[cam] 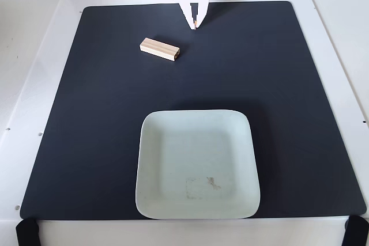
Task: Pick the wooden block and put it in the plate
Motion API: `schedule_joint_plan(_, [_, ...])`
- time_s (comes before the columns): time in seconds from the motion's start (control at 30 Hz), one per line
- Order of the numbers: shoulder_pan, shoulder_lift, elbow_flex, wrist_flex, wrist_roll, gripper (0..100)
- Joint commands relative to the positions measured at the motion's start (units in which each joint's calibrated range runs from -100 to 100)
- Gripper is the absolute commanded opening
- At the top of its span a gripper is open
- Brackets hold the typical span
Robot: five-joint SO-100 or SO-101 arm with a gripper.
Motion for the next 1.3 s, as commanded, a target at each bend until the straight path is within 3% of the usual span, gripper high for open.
schedule_joint_plan(0.0, [-0.23, 0.42, -1.1, 0.38, -4.62, 1])
schedule_joint_plan(0.47, [4.36, 26.43, -33.31, -0.23, -26.03, 1])
schedule_joint_plan(0.7, [13.21, 43.64, -51.3, -0.15, -38.74, 1])
schedule_joint_plan(1.07, [25.52, 65.33, -61.92, -0.32, -44.88, 1])
schedule_joint_plan(1.27, [26.76, 70.84, -57.15, -10.04, -49.05, 1])
